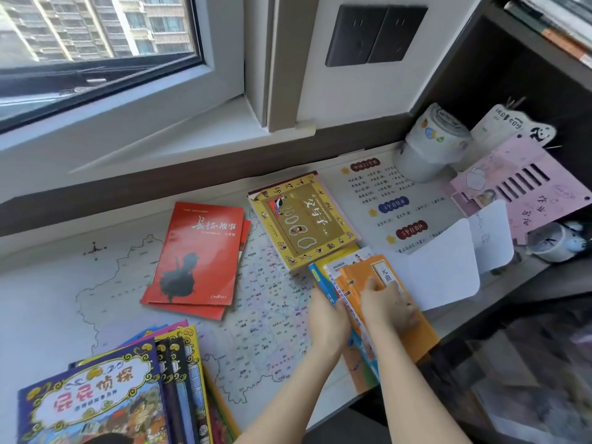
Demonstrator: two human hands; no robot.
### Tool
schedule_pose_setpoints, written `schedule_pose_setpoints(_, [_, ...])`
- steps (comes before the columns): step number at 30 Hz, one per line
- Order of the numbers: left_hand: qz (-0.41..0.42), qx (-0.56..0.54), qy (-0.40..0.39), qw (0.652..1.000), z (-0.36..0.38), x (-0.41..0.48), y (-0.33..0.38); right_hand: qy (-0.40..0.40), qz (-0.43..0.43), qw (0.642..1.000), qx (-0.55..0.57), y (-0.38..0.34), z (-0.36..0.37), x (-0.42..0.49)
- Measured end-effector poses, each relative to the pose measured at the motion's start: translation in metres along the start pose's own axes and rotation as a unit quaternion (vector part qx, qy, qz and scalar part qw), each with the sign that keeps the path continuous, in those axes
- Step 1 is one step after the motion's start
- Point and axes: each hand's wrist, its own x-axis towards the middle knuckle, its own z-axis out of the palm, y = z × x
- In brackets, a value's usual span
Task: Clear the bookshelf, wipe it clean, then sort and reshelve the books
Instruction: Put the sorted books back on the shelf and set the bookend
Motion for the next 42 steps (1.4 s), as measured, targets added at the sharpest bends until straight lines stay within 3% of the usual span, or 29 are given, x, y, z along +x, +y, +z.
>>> schedule_pose_setpoints(8, [0.066, 0.103, 0.054, 0.991, -0.102, -0.029, 0.014, -0.05, -0.031, 0.998, -0.032, -0.001, -0.001, -0.013])
schedule_pose_setpoints(13, [0.091, 0.124, 0.083, 0.985, -0.164, -0.034, 0.019, -0.057, -0.13, 0.986, -0.086, 0.01, 0.003, -0.038])
schedule_pose_setpoints(17, [0.118, 0.159, 0.102, 0.975, -0.186, -0.036, 0.019, -0.074, -0.21, 0.956, -0.191, 0.023, 0.016, -0.054])
schedule_pose_setpoints(30, [0.128, 0.168, 0.106, 0.972, -0.208, -0.059, 0.007, -0.051, -0.249, 0.919, -0.303, 0.008, 0.021, -0.062])
schedule_pose_setpoints(38, [0.105, 0.134, 0.097, 0.981, -0.222, -0.051, -0.004, 0.07, -0.359, 0.861, -0.353, 0.004, -0.004, -0.069])
schedule_pose_setpoints(42, [0.111, 0.152, 0.123, 0.974, -0.238, -0.045, 0.006, 0.066, -0.423, 0.848, -0.313, 0.004, -0.003, -0.116])
